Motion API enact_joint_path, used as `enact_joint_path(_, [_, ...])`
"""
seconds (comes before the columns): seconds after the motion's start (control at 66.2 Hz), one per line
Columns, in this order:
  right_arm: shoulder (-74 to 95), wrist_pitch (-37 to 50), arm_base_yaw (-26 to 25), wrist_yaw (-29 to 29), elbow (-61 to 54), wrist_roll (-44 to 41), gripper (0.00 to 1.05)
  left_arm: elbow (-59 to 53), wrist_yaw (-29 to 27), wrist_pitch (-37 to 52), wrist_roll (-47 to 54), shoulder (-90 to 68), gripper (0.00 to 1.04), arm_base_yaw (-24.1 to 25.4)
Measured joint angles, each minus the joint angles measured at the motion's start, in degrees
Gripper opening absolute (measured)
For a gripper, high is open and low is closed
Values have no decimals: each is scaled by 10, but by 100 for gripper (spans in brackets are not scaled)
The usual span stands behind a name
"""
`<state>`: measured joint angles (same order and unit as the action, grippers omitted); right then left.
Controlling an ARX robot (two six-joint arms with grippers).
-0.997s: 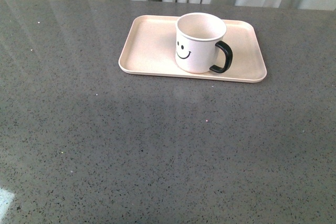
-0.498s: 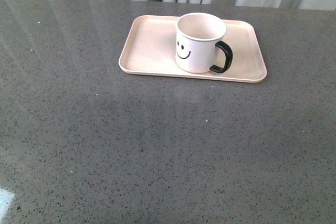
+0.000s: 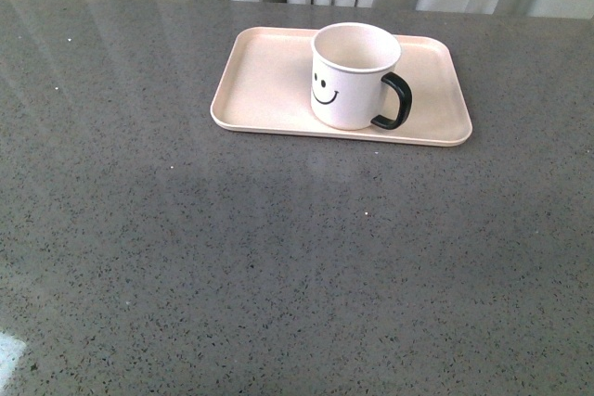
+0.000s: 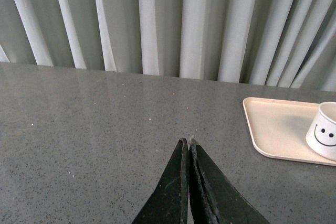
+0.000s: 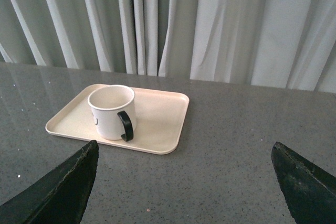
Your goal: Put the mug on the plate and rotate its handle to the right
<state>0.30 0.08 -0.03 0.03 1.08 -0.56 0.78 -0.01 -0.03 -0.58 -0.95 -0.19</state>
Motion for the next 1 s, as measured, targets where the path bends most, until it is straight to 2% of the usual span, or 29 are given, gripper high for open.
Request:
enact_joint_path(0.136, [0, 0, 0, 0, 0, 0, 96, 0, 0, 0, 0, 0, 3, 0])
enact_joint_path(0.272, [0, 0, 0, 0, 0, 0, 96, 0, 0, 0, 0, 0, 30, 0])
enact_joint_path(0.65, [0, 0, 0, 0, 0, 0, 96, 0, 0, 0, 0, 0, 96, 0])
enact_joint_path(0.725, [0, 0, 0, -1, 0, 0, 96, 0, 0, 0, 1, 0, 95, 0])
enact_joint_path(0.755, [23, -39, -13, -49, 14, -18, 96, 0, 0, 0, 1, 0, 95, 0])
enact_joint_path(0.77, [49, -90, -30, -102, 36, -33, 96, 0, -1, 0, 1, 0, 95, 0])
enact_joint_path(0.785, [68, -117, -40, -124, 47, -42, 96, 0, -1, 0, 1, 0, 95, 0])
enact_joint_path(0.816, [157, -209, -76, -212, 98, -77, 96, 0, 0, 0, 1, 0, 96, 0])
enact_joint_path(0.861, [248, -259, -104, -272, 140, -98, 96, 0, 1, 0, 2, 0, 96, 0])
enact_joint_path(0.906, [323, -250, -119, -312, 169, -111, 96, 0, 1, 0, 1, 0, 96, 0])
enact_joint_path(0.997, [466, -156, -127, -309, 234, -117, 96, 0, 0, 0, 1, 0, 96, 0])
